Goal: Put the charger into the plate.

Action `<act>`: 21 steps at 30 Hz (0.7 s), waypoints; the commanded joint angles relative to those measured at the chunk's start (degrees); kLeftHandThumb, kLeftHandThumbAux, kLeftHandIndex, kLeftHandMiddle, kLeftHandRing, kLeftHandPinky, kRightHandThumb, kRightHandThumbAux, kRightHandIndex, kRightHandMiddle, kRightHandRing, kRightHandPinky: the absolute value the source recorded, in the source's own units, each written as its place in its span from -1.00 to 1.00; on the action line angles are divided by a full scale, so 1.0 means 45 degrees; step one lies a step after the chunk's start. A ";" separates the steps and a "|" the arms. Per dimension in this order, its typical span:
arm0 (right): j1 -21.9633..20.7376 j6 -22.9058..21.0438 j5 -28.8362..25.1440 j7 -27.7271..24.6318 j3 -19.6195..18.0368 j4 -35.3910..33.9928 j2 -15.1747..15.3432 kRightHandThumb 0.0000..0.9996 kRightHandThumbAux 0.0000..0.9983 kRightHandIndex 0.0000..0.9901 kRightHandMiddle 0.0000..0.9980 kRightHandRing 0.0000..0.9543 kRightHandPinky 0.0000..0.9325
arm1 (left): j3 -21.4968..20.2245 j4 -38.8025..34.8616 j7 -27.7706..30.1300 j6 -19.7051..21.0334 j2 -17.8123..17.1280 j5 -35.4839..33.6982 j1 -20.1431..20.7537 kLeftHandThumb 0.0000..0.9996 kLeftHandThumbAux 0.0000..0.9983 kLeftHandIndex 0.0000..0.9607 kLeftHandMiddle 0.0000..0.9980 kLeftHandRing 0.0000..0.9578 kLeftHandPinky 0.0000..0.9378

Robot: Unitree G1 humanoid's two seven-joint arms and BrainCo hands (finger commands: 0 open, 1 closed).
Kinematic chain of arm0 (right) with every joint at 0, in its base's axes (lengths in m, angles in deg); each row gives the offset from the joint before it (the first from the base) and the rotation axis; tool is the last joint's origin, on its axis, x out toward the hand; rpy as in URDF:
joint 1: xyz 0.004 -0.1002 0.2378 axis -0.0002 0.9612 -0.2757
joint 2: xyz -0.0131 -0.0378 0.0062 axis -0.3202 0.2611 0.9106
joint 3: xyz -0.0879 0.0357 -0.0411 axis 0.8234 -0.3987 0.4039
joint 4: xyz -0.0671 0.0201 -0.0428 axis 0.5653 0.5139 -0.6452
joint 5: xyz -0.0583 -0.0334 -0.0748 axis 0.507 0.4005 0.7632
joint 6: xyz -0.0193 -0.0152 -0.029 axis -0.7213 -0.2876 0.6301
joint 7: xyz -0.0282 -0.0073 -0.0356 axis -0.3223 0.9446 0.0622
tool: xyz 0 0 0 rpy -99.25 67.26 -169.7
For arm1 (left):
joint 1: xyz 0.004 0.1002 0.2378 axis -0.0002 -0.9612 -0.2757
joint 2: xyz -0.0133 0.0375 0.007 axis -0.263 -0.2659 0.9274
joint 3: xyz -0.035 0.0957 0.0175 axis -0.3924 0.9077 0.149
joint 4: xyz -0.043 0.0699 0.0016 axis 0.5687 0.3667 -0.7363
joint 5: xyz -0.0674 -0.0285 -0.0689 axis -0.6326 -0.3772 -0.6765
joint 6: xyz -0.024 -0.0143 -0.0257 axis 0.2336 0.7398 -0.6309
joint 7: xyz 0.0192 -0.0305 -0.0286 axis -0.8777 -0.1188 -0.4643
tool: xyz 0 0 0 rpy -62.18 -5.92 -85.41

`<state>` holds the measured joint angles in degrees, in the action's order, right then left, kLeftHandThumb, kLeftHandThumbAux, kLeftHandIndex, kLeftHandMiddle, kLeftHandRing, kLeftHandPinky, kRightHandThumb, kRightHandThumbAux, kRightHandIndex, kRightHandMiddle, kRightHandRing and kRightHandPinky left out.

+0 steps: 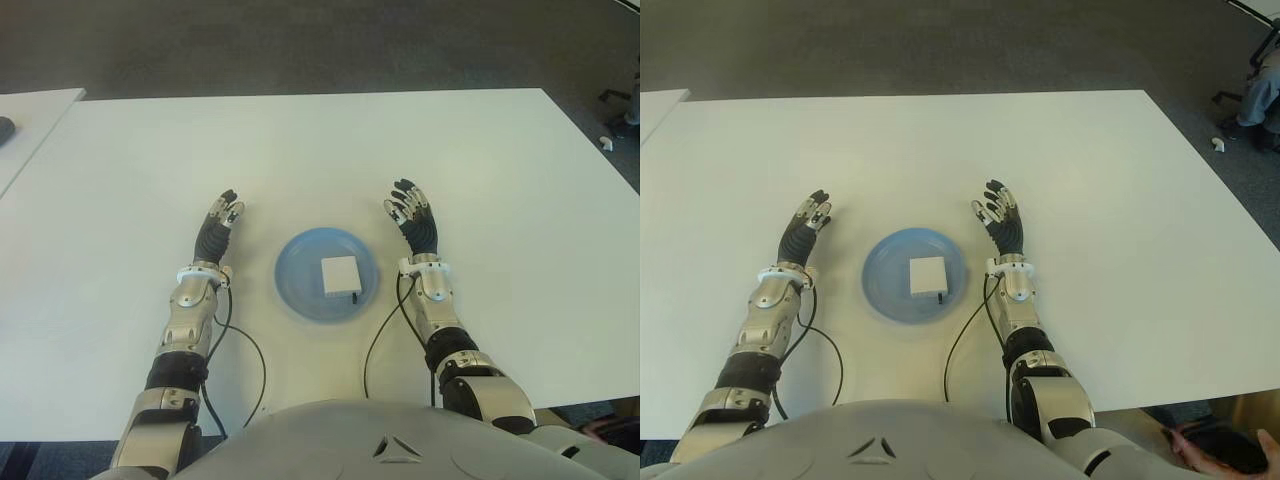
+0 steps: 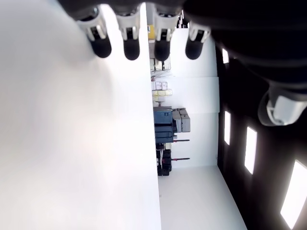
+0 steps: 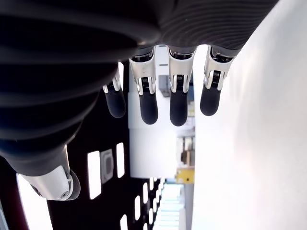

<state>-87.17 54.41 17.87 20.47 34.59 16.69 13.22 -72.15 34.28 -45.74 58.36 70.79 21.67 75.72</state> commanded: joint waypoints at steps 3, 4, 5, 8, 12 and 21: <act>0.2311 -0.1068 -0.0070 0.0193 -0.0103 0.1397 -0.0127 -0.98 0.23 -0.73 -0.65 -0.66 -0.63 | 0.0725 0.0358 0.0760 0.2596 0.0429 0.0057 -0.1286 -0.86 -0.27 -1.00 -1.00 -1.00 -0.92; 0.2303 -0.1123 -0.0068 0.0219 -0.0106 0.1399 -0.0125 -0.98 0.22 -0.74 -0.66 -0.67 -0.64 | 0.0720 0.0324 0.0726 0.2601 0.0437 0.0079 -0.1298 -0.86 -0.27 -1.00 -1.00 -1.00 -0.91; 0.2298 -0.1160 -0.0068 0.0238 -0.0107 0.1400 -0.0124 -0.98 0.21 -0.75 -0.68 -0.68 -0.67 | 0.0715 0.0291 0.0701 0.2612 0.0444 0.0096 -0.1309 -0.85 -0.25 -1.00 -1.00 -1.00 -0.90; 0.2271 -0.1175 -0.0119 0.0219 -0.0129 0.1432 -0.0139 -0.97 0.20 -0.78 -0.73 -0.74 -0.72 | 0.0722 0.0215 0.0621 0.2437 0.0428 0.0231 -0.1379 -0.86 -0.21 -1.00 -0.99 -0.98 -0.88; 0.2231 -0.1117 -0.0164 0.0158 -0.0141 0.1477 -0.0162 -0.96 0.18 -0.82 -0.77 -0.79 -0.77 | 0.0737 0.0344 0.0602 0.2050 0.0384 0.0380 -0.1414 -0.87 -0.16 -1.00 -0.97 -0.97 -0.88; 0.2262 -0.1237 -0.0012 0.0196 -0.0010 0.1356 -0.0145 -0.87 0.27 -0.90 -0.88 -0.88 -0.82 | 0.0753 0.0776 0.0627 0.1384 0.0410 0.0525 -0.1321 -0.97 -0.03 -1.00 -0.96 -0.95 -0.91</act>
<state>-87.09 54.30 17.90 21.03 34.61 16.71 13.18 -71.79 32.00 -45.74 60.21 70.83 22.33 74.72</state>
